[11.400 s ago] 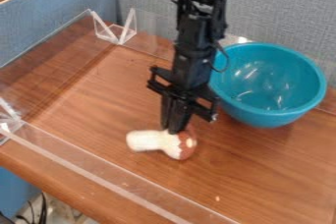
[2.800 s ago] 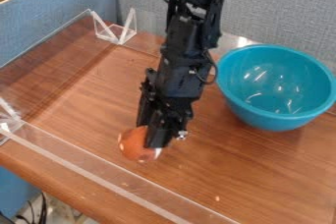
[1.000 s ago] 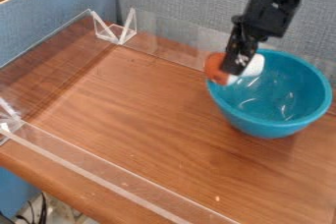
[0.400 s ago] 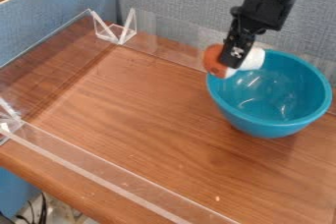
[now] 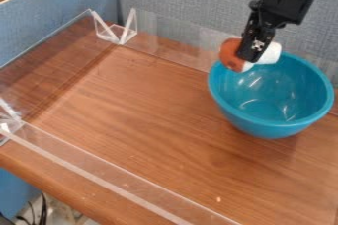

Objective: Put the mushroom in the blue bowl

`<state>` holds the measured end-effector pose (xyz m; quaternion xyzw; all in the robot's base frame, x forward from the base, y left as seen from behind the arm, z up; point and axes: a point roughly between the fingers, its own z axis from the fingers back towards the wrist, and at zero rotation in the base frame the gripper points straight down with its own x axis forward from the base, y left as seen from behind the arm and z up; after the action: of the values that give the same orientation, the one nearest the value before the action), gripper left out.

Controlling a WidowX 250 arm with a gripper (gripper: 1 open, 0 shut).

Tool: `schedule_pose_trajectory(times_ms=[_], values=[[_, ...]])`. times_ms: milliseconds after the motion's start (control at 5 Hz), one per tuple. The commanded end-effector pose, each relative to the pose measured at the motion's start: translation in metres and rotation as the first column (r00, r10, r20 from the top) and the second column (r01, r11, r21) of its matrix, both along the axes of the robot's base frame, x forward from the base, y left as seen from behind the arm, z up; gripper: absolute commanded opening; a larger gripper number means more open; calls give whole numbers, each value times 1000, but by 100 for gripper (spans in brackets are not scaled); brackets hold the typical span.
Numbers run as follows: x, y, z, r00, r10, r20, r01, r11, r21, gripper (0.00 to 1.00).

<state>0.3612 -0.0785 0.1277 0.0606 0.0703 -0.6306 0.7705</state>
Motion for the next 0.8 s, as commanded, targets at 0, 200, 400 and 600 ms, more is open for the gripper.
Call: schedule_pose_trajectory(times_ms=[0, 200, 400, 600], values=[[10, -9, 24, 997, -30, 77, 32, 999, -18, 0], [11, -19, 22, 995, -65, 80, 67, 998, -19, 0], [11, -22, 23, 993, -82, 90, 84, 996, -19, 0], [8, -7, 30, 995, -32, 93, 33, 999, -19, 0]])
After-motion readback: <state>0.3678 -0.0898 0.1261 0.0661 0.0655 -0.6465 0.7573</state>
